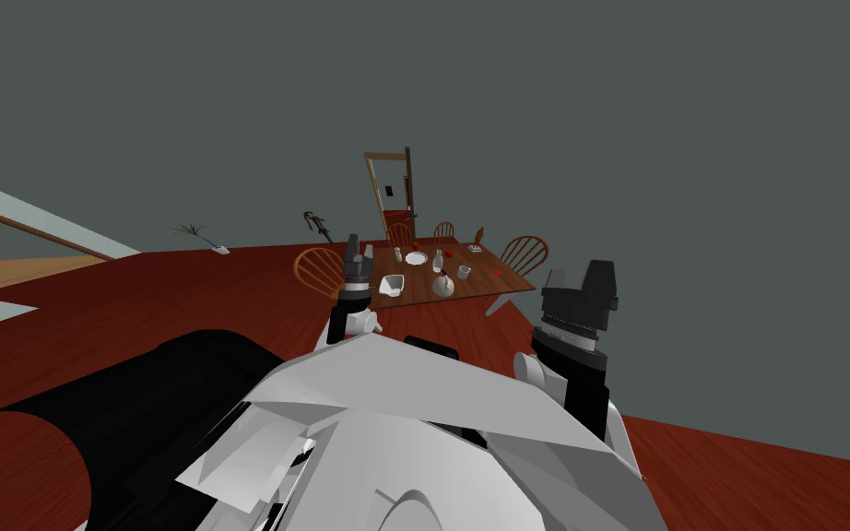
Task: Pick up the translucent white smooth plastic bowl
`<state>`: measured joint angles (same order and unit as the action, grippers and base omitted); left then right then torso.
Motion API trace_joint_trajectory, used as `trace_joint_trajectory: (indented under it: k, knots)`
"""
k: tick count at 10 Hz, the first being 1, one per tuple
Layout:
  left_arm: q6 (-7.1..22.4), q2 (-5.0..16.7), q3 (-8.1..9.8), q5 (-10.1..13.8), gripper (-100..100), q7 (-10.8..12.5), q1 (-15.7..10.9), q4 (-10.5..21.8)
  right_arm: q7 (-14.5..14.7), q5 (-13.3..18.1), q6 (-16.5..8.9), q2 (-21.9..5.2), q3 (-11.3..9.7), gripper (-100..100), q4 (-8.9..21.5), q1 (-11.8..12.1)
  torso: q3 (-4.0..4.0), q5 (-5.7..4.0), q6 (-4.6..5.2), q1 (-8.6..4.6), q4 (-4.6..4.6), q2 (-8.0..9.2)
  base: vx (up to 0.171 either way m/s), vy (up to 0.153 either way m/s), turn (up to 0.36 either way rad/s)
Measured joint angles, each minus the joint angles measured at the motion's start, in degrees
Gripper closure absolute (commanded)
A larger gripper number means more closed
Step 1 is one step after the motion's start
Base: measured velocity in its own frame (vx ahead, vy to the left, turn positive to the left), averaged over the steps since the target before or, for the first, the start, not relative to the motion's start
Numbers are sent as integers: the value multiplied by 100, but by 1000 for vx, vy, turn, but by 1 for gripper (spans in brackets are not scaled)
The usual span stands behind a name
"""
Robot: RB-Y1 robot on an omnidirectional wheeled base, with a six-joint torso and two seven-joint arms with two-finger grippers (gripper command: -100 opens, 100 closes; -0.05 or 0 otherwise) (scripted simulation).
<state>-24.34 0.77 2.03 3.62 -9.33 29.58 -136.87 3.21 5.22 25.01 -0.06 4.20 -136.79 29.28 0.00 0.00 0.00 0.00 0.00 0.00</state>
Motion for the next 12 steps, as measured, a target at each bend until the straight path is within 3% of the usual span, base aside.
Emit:
trace_joint_trajectory:
  k: [5, 12]
  knots:
    - [719, 502, 107, 75, -100, 78, 24, 94, 0, 0, 0, 0, 0, 0, 0, 0, -3, -1, 0, -5, -1, -5, 10, -13, -6]
    - [1731, 726, 250, 167, -100, 161, 95, 229, 0, 0, 0, 0, 0, 0, 0, 0, -2, -1, 0, -5, -1, -3, 9, -13, -3]
